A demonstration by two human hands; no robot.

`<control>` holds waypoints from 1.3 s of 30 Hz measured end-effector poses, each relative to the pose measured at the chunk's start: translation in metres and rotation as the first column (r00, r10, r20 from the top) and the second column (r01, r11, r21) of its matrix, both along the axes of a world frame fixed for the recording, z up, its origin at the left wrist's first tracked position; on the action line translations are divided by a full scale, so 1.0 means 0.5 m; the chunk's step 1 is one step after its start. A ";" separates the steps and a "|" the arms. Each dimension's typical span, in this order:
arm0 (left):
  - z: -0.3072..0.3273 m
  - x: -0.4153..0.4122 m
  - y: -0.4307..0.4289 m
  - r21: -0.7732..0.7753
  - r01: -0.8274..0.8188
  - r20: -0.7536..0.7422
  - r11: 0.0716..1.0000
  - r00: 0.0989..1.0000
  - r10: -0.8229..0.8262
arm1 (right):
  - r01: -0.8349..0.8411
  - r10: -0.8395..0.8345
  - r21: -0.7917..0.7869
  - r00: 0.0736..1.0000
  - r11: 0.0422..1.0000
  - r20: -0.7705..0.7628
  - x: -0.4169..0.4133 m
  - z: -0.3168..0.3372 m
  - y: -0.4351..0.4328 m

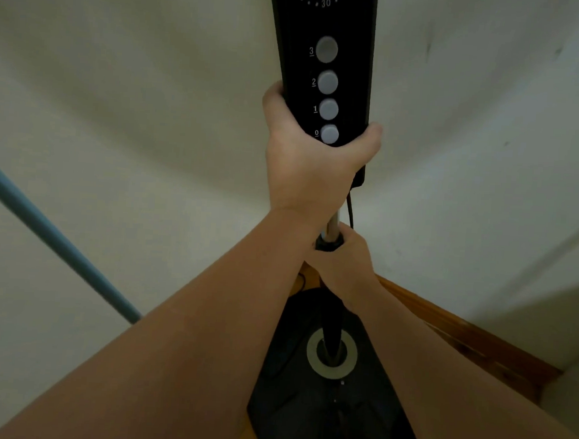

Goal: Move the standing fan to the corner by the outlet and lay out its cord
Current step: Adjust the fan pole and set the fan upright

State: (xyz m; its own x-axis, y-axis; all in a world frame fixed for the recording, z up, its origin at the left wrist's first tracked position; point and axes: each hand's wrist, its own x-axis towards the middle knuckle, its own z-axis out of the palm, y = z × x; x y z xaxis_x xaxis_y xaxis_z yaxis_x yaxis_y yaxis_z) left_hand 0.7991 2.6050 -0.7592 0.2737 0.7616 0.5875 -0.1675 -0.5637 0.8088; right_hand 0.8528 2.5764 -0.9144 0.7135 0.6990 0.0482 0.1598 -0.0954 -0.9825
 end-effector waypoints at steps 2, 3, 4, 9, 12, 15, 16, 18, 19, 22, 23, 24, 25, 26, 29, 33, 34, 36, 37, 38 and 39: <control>-0.001 -0.002 -0.001 0.000 0.006 -0.003 1.000 1.000 -0.006 | -0.056 0.056 -0.024 0.998 0.998 0.010 0.010 0.010 -0.007; -0.001 -0.004 -0.001 0.002 0.009 -0.001 1.000 1.000 -0.009 | -0.113 0.113 -0.046 0.994 0.993 -0.002 0.021 0.018 -0.011; -0.001 -0.005 -0.001 0.004 0.009 0.003 1.000 1.000 -0.009 | -0.193 0.192 -0.074 0.981 0.978 -0.023 0.033 0.029 -0.015; -0.001 -0.007 0.000 -0.007 0.047 -0.005 0.999 0.999 -0.047 | -0.215 0.211 -0.063 0.975 0.974 -0.066 0.030 0.030 -0.026; 0.000 -0.008 0.001 -0.004 0.060 0.002 0.998 0.998 -0.060 | 0.060 -0.059 0.060 0.998 0.996 -0.024 -0.027 -0.001 -0.016; 0.000 -0.009 0.001 -0.005 0.087 0.007 0.996 0.996 -0.086 | 0.256 -0.245 0.153 0.965 0.954 -0.089 -0.061 -0.015 0.004; 0.000 -0.009 0.002 -0.004 0.087 0.011 0.996 0.996 -0.087 | 0.290 -0.277 0.160 0.956 0.944 -0.100 -0.067 -0.013 0.007; 0.000 -0.010 0.004 -0.001 0.085 0.009 0.996 0.996 -0.085 | 0.302 -0.291 0.151 0.953 0.941 -0.088 -0.068 -0.014 0.008; 0.000 -0.009 0.005 -0.002 0.086 0.008 0.996 0.996 -0.086 | 0.289 -0.281 0.140 0.957 0.947 -0.073 -0.063 -0.016 0.008; 0.001 -0.008 0.008 -0.009 0.093 0.011 0.996 0.996 -0.093 | 0.209 -0.207 0.065 0.978 0.976 -0.033 -0.041 -0.019 0.006; 0.002 -0.008 0.008 -0.009 0.097 0.010 0.995 0.995 -0.096 | 0.184 -0.183 0.036 0.983 0.982 -0.026 -0.033 -0.018 0.005; 0.003 -0.007 0.007 -0.008 0.100 0.011 0.995 0.995 -0.100 | 0.161 -0.160 0.013 0.987 0.987 -0.022 -0.027 -0.017 0.003; 0.002 -0.007 0.007 -0.008 0.102 0.011 0.995 0.995 -0.102 | 0.141 -0.141 -0.001 0.990 0.990 -0.025 -0.024 -0.017 0.002; 0.002 -0.007 0.007 -0.009 0.103 0.009 0.995 0.995 -0.103 | 0.124 -0.124 -0.009 0.992 0.992 -0.036 -0.021 -0.017 0.000; 0.003 -0.007 0.009 -0.006 0.101 0.000 0.995 0.995 -0.101 | 0.045 -0.046 -0.017 0.995 0.999 -0.086 -0.009 -0.008 -0.009; 0.002 -0.005 0.013 -0.001 0.111 0.000 0.994 0.994 -0.111 | -0.210 0.198 -0.061 0.967 0.976 -0.160 0.030 0.012 -0.021; 0.003 -0.005 0.013 -0.001 0.107 -0.004 0.994 0.994 -0.107 | -0.237 0.224 -0.066 0.960 0.969 -0.168 0.035 0.015 -0.023; 0.003 -0.005 0.013 -0.001 0.102 -0.005 0.995 0.995 -0.102 | -0.201 0.190 -0.057 0.970 0.978 -0.154 0.027 0.013 -0.025; 0.002 -0.005 0.013 0.002 0.101 -0.004 0.995 0.995 -0.101 | -0.137 0.130 -0.051 0.983 0.989 -0.128 0.015 0.007 -0.025; 0.002 -0.004 0.014 0.006 0.100 -0.004 0.995 0.995 -0.100 | -0.056 0.052 -0.044 0.994 0.997 -0.091 -0.002 -0.001 -0.024; 0.001 -0.004 0.015 0.009 0.102 -0.008 0.995 0.995 -0.102 | 0.028 -0.030 -0.025 0.998 0.999 -0.061 -0.021 -0.010 -0.021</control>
State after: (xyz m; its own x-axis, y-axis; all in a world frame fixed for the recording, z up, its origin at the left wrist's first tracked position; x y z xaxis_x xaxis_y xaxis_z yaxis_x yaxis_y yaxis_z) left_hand 0.7972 2.6124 -0.7587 0.3540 0.7243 0.5917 -0.2183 -0.5512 0.8053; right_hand 0.8424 2.5658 -0.9193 0.7345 0.6785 -0.0126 0.0964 -0.1228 -0.9877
